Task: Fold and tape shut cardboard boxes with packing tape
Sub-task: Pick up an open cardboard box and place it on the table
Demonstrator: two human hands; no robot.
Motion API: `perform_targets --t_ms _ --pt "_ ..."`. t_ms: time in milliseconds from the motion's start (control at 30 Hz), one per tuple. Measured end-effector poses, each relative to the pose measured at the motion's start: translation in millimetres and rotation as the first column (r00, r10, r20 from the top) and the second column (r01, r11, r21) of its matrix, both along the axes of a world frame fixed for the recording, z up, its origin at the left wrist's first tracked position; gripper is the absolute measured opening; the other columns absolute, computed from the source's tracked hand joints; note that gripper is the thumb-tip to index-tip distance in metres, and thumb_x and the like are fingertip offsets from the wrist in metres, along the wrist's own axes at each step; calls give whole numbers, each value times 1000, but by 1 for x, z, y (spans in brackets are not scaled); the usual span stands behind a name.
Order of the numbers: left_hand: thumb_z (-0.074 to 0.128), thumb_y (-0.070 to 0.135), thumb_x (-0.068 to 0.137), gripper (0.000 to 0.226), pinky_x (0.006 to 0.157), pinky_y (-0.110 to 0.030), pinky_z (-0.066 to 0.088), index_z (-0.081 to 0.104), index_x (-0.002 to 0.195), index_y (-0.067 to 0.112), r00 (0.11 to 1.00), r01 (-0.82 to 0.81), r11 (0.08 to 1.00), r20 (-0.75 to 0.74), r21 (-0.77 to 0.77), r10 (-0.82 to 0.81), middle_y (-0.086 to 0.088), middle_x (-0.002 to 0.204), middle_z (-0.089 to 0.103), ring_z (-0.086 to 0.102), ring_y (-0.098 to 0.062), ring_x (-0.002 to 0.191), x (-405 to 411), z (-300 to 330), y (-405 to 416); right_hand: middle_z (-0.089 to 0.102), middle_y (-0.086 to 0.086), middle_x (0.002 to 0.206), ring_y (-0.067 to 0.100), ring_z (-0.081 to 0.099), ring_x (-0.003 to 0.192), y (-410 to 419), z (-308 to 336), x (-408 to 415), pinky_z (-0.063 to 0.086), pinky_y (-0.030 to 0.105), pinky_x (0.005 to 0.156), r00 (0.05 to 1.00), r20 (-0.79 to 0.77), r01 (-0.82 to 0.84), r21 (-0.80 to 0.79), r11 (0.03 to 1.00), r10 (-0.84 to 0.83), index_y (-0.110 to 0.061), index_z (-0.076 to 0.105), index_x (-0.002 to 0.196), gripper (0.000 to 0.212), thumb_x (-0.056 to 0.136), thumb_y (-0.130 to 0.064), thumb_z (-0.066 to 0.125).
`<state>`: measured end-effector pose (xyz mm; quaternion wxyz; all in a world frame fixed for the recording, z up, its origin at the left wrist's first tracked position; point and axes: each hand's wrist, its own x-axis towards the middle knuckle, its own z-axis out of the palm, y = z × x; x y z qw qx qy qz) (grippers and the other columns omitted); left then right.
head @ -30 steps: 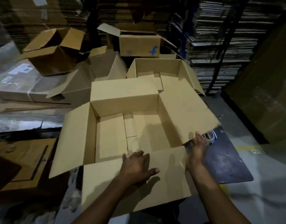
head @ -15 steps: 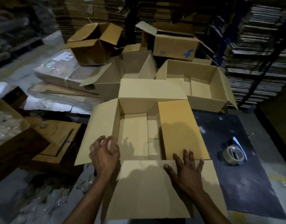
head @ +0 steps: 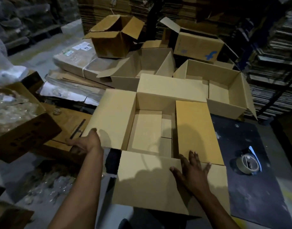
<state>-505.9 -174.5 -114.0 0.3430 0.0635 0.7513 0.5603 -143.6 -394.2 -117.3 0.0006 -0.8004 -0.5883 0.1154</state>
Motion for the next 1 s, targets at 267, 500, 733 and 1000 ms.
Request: perform_targets --t_ms 267,500,733,1000 --pt "83 22 95 60 87 -17 61 58 147 37 531 825 527 -598 204 -601 27 125 65 65 14 109 88 73 -82 -18 6 177 30 -23 162 -33 2 3 -7 69 126 983 -7 -183 26 983 183 -44 10 168 122 69 -109 38" --pt "49 79 95 80 124 -56 38 61 153 26 -316 869 62 -648 -490 -693 -10 160 59 47 -25 154 127 9 -120 -31 13 172 41 -29 158 -76 -1 -1 -5 78 121 920 121 -358 -135 924 374 -43 -7 169 131 67 -100 53" --pt "59 82 92 71 102 -42 58 67 144 35 -388 886 -195 -444 -420 -808 3 128 78 73 -14 118 120 80 -128 9 -5 178 29 9 165 -64 68 -4 23 57 129 839 -87 -544 -104 833 537 -40 24 168 86 95 -80 42" --pt "54 64 107 55 133 -61 18 57 153 35 -309 891 133 -794 -435 -524 0 148 67 54 -26 146 154 161 -91 72 -5 88 15 68 78 53 186 14 47 31 63 921 -90 -367 132 921 379 -36 69 116 33 107 -51 40"
